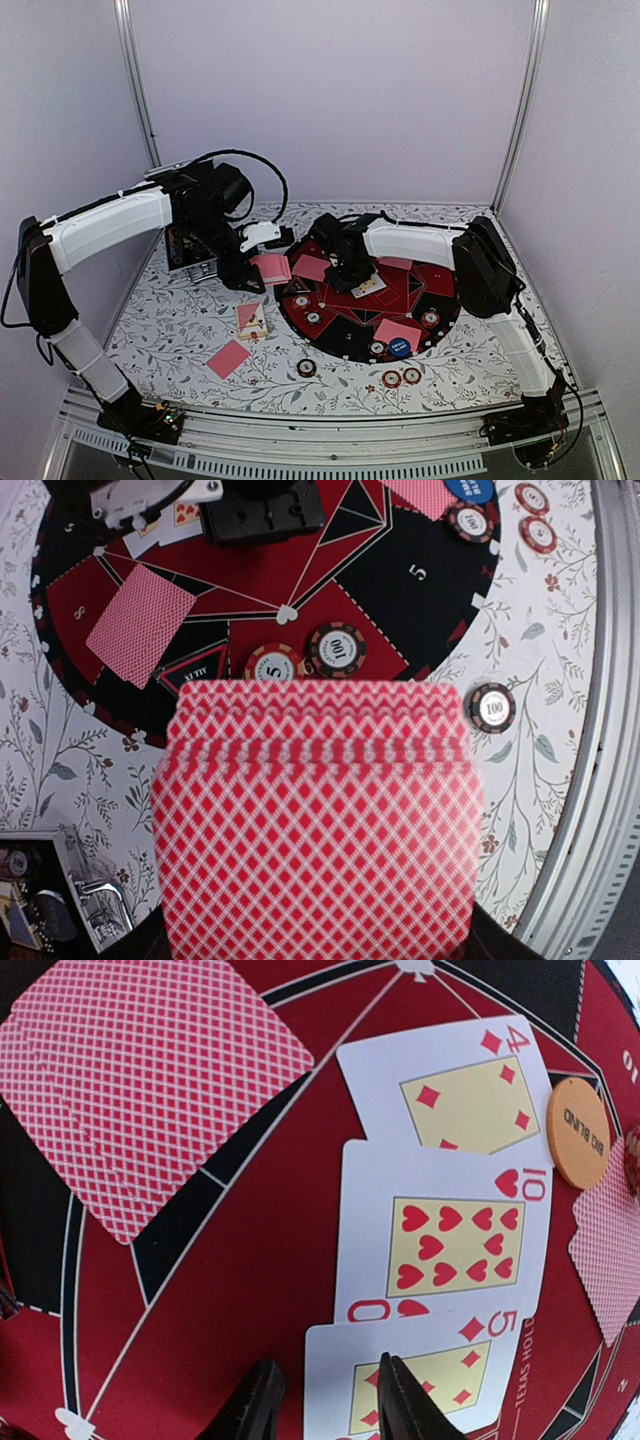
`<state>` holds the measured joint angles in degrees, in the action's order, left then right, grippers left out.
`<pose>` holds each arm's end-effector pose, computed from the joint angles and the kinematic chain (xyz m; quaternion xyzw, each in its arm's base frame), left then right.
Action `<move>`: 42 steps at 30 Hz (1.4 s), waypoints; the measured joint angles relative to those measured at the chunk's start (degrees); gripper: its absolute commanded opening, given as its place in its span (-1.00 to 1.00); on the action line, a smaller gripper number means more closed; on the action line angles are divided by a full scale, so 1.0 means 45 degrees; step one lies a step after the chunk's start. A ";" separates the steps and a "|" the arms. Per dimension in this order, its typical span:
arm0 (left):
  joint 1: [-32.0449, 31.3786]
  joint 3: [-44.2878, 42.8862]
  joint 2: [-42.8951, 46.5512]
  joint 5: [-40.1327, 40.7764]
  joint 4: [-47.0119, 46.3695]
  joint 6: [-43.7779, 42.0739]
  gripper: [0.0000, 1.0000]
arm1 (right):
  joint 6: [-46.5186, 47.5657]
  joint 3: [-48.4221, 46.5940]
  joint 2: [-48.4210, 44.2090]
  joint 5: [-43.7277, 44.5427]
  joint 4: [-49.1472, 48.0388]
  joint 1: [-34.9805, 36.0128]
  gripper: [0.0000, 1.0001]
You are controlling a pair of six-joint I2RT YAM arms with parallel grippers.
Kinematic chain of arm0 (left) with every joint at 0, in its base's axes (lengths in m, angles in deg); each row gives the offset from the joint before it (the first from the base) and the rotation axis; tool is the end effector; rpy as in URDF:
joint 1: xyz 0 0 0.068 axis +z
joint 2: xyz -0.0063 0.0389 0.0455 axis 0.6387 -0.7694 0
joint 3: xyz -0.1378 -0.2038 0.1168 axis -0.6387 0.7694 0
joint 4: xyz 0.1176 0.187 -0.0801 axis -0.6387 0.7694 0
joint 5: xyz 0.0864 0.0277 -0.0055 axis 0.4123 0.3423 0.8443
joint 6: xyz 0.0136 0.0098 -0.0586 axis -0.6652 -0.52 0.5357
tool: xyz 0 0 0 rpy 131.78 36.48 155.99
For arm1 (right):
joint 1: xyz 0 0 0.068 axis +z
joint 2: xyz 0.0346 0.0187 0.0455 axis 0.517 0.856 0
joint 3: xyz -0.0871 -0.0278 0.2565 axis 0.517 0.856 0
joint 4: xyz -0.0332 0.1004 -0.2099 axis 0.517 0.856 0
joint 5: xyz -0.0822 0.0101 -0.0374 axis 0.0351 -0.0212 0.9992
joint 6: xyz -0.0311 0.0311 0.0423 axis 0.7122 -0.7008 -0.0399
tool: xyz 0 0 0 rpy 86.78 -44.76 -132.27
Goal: Distribute texas hold em gaming equipment
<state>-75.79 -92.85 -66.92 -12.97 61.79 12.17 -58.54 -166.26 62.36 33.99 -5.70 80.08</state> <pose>0.2377 -0.1872 0.2866 0.5787 0.7842 -0.1265 0.1848 0.3253 0.3491 0.1468 -0.2763 0.9331 -0.0760 0.2173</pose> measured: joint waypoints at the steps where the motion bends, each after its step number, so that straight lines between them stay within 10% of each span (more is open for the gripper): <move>1: 0.0000 0.0000 0.0000 -0.0005 0.0005 0.0000 -1.00 | -0.0058 0.0000 -0.0029 -0.0219 -0.0053 -0.0117 -0.15; 7: 0.0005 0.0000 0.0000 -0.0019 0.0015 -0.0005 -1.00 | -0.0636 0.0889 -0.0612 -0.2089 -0.0976 -0.0767 0.19; 27: 0.0005 0.0005 0.0000 -0.0039 0.0015 -0.0005 -1.00 | -0.3706 0.9913 -0.5906 -0.9413 -0.6363 -0.2234 0.26; 42: 0.0005 0.0015 0.0000 -0.0039 0.0015 -0.0005 -1.00 | -0.4410 0.9904 -0.4886 -1.1579 -0.8471 -0.3390 0.15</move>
<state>-75.77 -92.79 -66.92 -13.15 61.86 12.15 -78.38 -121.69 40.37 -18.11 -43.82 64.82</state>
